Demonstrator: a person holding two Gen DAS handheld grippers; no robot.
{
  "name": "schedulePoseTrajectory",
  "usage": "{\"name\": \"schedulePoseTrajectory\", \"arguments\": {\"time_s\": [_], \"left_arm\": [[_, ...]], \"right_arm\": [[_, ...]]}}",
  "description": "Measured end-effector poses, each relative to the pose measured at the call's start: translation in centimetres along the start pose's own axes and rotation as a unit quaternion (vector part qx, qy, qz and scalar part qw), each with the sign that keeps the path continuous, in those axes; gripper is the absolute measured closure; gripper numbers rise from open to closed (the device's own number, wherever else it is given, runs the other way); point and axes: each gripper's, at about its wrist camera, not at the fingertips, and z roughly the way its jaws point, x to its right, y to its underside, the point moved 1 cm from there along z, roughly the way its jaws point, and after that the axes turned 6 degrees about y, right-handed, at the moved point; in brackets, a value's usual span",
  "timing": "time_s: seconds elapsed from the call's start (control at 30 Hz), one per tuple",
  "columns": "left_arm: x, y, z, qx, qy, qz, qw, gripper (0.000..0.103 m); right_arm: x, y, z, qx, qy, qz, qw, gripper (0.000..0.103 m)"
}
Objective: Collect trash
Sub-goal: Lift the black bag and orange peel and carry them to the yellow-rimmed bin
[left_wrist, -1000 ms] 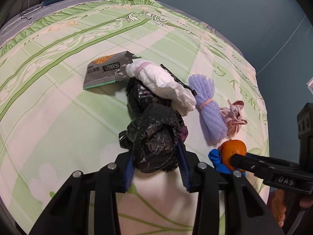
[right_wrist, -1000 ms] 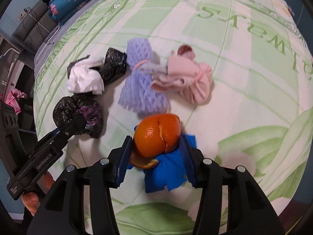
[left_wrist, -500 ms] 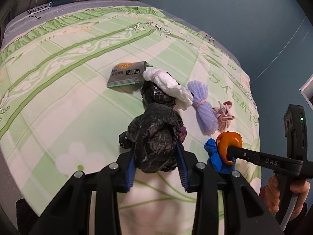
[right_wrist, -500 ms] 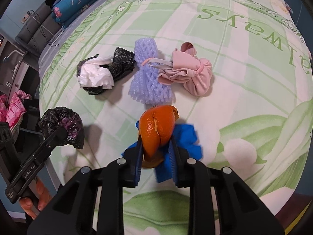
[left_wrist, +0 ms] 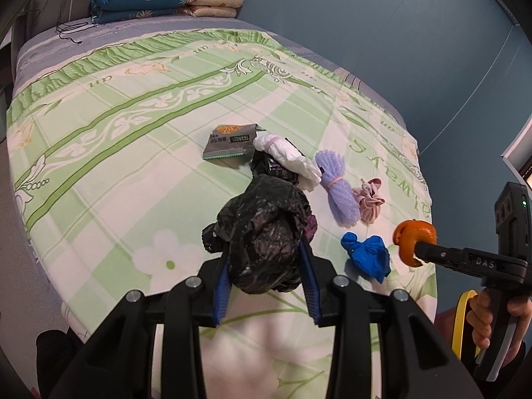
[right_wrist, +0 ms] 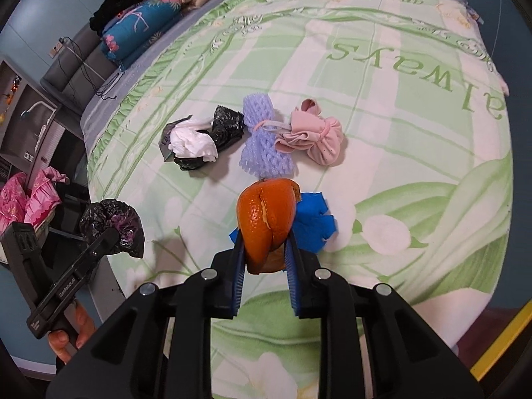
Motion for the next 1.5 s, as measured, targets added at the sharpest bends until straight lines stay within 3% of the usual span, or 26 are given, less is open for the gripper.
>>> {"name": "schedulePoseTrajectory", "arguments": {"time_s": [0.37,0.73,1.5], "left_arm": [[2.2,0.2,-2.6,0.023,-0.001,0.022,0.9995,0.069],[6.7,0.7,-5.1,0.042,0.006,0.060,0.9973,0.069],[17.9,2.5,-8.0,0.054,0.080,0.149,0.9841,0.069]], "right_arm": [[1.0,1.8,-4.3,0.030,-0.022,0.008,0.999,0.082],[2.7,3.9,-8.5,0.064,-0.049,0.017,0.997,0.082],[8.8,8.3,-17.9,0.153,-0.052,0.048,0.986,0.082]]}}
